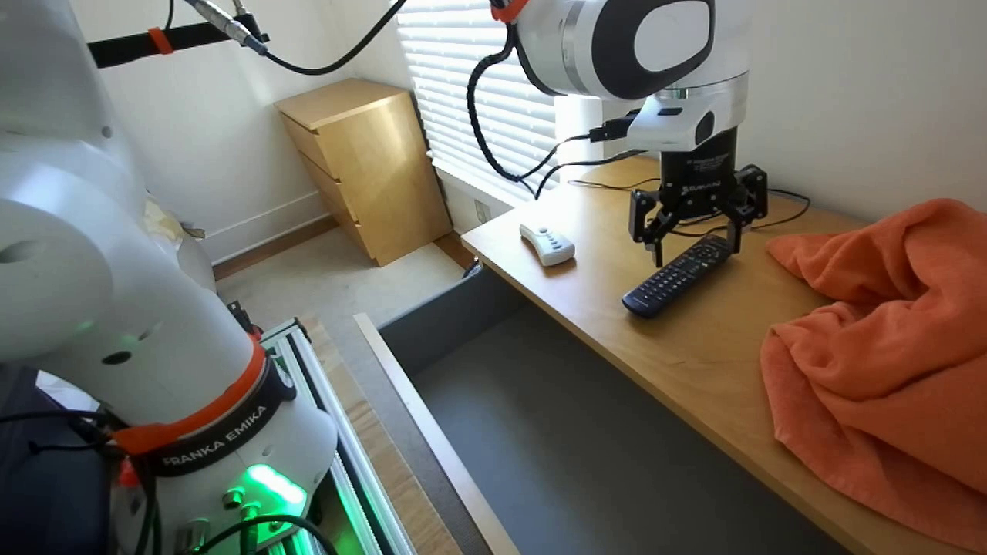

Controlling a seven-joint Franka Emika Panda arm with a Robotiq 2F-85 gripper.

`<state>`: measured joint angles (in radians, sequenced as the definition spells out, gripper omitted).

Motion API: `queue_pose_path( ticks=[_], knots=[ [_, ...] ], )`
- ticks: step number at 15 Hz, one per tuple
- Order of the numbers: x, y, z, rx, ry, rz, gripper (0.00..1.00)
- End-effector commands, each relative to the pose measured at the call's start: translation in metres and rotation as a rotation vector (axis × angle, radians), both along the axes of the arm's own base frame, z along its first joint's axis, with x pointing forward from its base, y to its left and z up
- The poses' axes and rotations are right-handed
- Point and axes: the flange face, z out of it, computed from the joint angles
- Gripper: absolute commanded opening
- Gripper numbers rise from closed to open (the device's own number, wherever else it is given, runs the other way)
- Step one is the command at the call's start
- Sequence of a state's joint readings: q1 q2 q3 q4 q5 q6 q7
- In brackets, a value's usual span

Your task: Turn the black remote ninety degrees clockwise

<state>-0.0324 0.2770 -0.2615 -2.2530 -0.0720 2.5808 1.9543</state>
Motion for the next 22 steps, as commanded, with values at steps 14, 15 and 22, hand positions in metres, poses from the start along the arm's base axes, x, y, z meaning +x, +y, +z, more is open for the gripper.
queue_pose_path(
  ticks=[14,15,22],
  knots=[
    [-0.026,0.022,-0.011,0.038,0.204,0.809,1.00],
    [-0.026,0.024,-0.012,0.039,0.203,0.820,1.00],
    [-0.016,0.028,-0.017,0.040,0.191,0.835,1.00]
  ],
)
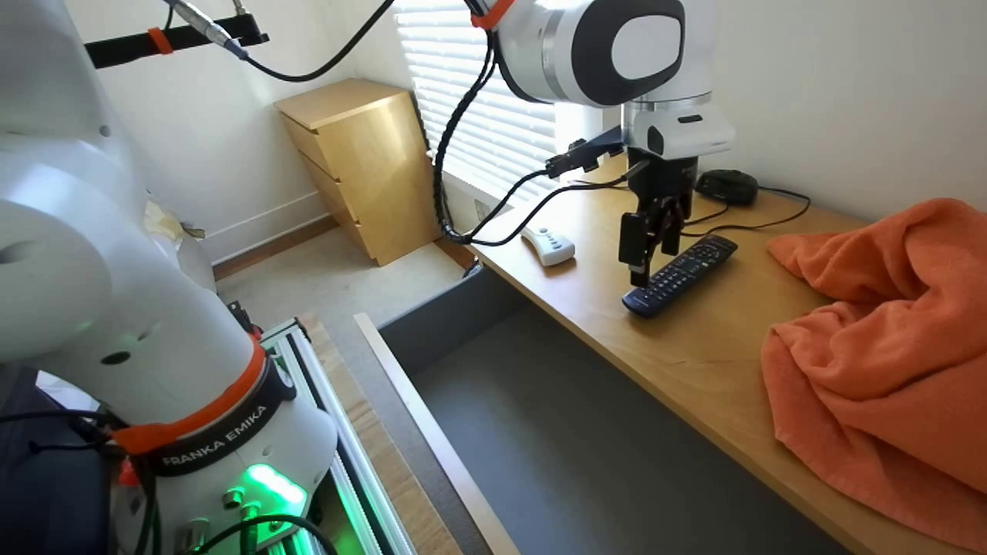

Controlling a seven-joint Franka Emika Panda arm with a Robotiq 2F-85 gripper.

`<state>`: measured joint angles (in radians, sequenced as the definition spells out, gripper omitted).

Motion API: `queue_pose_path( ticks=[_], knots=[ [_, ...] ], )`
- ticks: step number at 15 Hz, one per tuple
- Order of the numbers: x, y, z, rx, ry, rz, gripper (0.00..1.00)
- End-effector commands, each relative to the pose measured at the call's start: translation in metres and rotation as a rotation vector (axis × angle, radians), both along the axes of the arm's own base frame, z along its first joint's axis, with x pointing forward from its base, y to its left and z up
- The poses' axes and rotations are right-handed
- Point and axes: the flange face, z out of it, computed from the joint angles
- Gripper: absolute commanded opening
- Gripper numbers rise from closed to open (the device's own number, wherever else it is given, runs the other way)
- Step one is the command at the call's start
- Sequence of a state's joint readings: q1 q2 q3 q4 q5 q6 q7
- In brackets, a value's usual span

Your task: Turn the black remote ninety degrees clockwise

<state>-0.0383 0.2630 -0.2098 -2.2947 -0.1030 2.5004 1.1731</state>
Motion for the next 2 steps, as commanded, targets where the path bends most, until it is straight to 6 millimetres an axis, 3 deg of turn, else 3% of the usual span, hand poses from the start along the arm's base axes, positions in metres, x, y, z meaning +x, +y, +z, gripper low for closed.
queue_pose_path(
  ticks=[1,2],
  knots=[
    [0.0010,-0.0005,0.0008,0.000,0.000,0.000,1.00],
    [0.0016,-0.0007,0.0011,-0.001,-0.002,0.000,1.00]
  ],
)
